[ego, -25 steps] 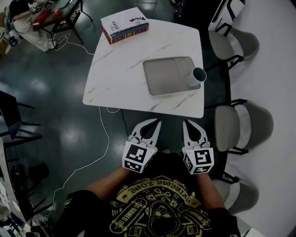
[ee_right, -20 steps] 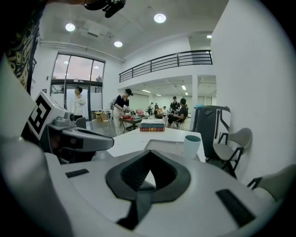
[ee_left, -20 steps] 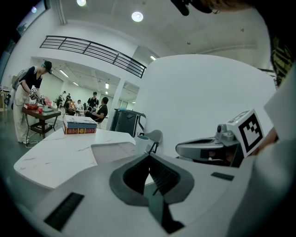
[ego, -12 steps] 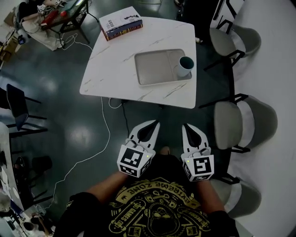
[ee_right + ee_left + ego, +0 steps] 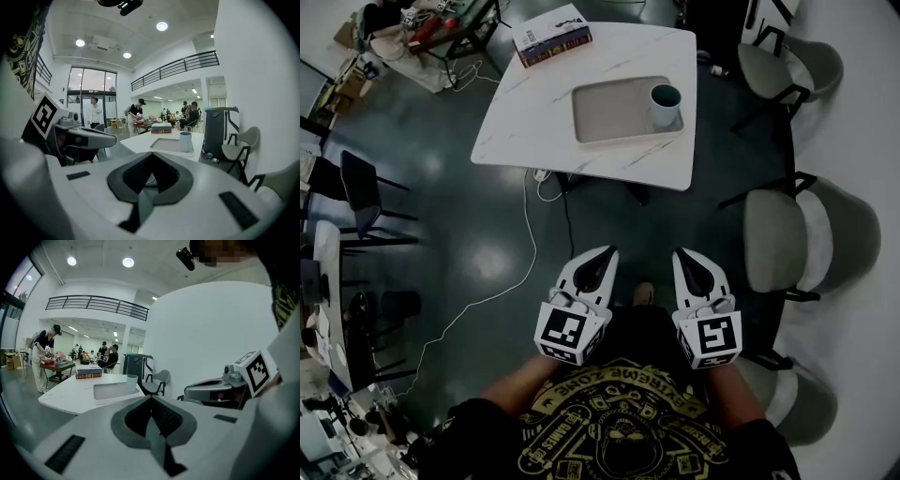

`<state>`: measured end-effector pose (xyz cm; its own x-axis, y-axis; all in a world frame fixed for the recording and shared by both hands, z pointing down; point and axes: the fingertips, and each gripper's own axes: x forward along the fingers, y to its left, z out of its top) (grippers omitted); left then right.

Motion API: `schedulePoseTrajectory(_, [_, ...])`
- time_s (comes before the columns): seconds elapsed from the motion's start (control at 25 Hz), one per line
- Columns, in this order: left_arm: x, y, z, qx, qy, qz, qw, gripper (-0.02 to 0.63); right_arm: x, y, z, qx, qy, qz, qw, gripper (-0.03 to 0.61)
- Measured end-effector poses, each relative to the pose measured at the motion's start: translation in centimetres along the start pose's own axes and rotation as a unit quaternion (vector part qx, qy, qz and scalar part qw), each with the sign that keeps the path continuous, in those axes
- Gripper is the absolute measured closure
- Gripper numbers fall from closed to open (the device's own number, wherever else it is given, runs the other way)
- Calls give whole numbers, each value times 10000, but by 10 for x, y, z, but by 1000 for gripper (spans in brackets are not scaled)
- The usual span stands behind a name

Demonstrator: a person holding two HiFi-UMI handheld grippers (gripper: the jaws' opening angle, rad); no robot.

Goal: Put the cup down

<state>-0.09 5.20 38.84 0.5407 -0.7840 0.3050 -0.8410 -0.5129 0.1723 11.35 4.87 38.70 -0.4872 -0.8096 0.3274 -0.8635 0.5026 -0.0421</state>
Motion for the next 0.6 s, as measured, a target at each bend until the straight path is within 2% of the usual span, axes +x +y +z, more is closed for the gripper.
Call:
schedulePoseTrajectory(0.16, [-10,-7,1,95,-99,183,9997,614,-15,5,-8,-67,24,107,9999,572])
schedulePoseTrajectory(0.32, [-10,-18,-2,205,-74,155,9996,614,-25,14,-16,-177,-85,322,9993,574])
schedulePoseTrajectory(0.48, [-6,-22,-2,189,-66,151,9997,614,-31,13,-18,-117,-138,325,9993,574])
schedulePoseTrajectory(0.6, [-4,-27,0,317,-46,94,9994,614,-33,11,-19,-86,-165,315,9993,574])
